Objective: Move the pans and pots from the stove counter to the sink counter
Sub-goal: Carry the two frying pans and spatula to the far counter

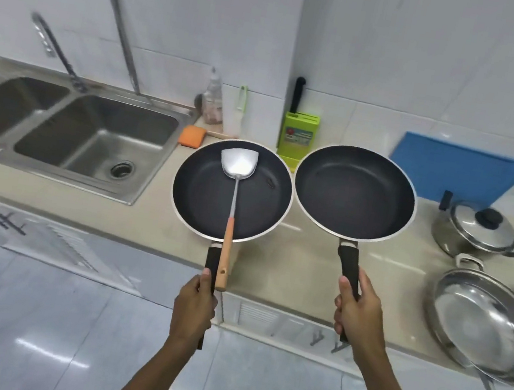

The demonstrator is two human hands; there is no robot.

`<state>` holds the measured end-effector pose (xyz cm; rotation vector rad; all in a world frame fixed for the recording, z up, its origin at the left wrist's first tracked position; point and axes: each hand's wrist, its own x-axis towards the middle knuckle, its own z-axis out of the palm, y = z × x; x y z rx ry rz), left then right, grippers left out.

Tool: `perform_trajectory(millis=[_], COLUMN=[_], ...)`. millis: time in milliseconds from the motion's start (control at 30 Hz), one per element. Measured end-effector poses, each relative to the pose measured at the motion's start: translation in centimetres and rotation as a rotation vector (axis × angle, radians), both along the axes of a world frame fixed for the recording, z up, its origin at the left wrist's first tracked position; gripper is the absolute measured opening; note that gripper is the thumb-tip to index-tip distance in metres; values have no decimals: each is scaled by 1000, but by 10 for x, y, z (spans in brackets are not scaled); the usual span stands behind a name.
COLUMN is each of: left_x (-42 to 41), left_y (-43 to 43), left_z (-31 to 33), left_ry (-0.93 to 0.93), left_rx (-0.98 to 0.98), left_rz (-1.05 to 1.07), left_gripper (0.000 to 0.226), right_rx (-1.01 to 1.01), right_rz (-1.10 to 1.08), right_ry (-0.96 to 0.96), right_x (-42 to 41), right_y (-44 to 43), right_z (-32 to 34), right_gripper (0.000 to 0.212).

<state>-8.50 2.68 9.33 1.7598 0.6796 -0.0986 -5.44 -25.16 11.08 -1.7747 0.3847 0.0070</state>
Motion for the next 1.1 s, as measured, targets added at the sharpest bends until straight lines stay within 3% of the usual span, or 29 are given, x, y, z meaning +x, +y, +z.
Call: perform_trajectory(millis=[267,667,1100], left_x=[-49,-81,-39], left_y=[163,364,616], left_z=[27,37,54], left_ry=[29,93,78], left_rx=[148,180,138], left_rz=[239,700,1057], left_gripper=[50,53,54], right_rx=[111,-62,-3], right_rz=[206,644,963], right_ry=[-1,46,-6], right_x=[-7,80,186], right_y=[158,395,729], right_z=[9,10,25], right_gripper=[29,54,42])
